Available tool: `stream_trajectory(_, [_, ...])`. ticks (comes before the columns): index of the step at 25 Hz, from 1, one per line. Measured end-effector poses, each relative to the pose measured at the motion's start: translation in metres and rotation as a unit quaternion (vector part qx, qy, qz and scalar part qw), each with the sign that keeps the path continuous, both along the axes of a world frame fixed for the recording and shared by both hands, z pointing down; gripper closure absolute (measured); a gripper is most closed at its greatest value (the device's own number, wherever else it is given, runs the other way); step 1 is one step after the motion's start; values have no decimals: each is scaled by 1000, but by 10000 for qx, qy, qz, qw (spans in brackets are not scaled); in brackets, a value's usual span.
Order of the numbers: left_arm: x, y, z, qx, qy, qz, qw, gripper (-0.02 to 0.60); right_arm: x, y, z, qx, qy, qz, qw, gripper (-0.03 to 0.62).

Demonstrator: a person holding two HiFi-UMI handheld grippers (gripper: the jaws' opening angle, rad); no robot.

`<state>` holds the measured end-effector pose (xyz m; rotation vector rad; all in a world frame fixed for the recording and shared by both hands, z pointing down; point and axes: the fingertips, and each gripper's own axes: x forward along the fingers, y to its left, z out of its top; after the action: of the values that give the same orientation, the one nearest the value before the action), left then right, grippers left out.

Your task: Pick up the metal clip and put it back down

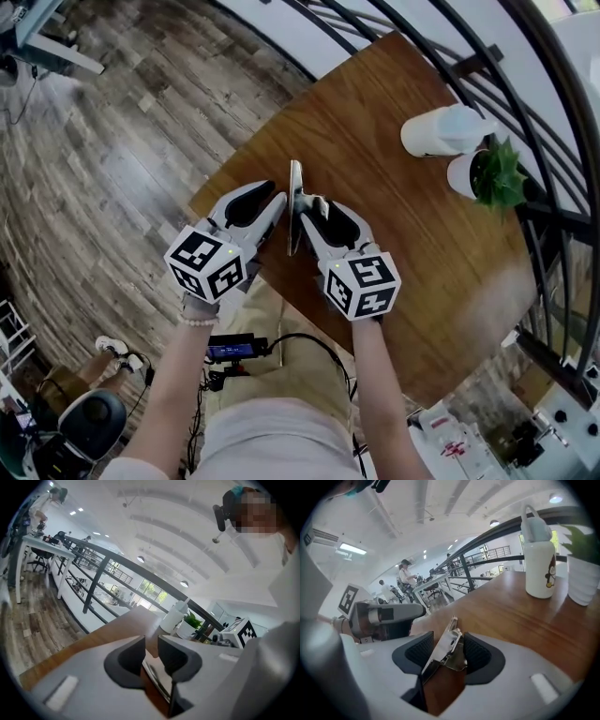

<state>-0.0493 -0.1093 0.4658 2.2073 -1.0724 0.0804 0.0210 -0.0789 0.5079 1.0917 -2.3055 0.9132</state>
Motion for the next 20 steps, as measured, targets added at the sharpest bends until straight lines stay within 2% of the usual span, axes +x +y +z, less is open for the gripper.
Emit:
stream_trajectory(3, [-1,4,-4,85,-107,19,9999,522,5,-5,-11,345,127,111,9993,389])
stream_trajectory(6, [-2,6,-10,168,-86,-33,9998,580,15,-9,-21,723,381,217,9964,500])
stream_trajectory(7, [-2,7,-13,199,-63,-71,9998,580,18,-9,-25,806,439,241,9955,569])
stream_trajectory(13, [-8,12,-35,420,-141,-251,9987,580,26,-6,-48,1051,470,308,9929,571])
stream_trajectory(20, [-5,24,-83,988,-443,-146,9940,580,23,2,-90,1429,249,260,9891,571])
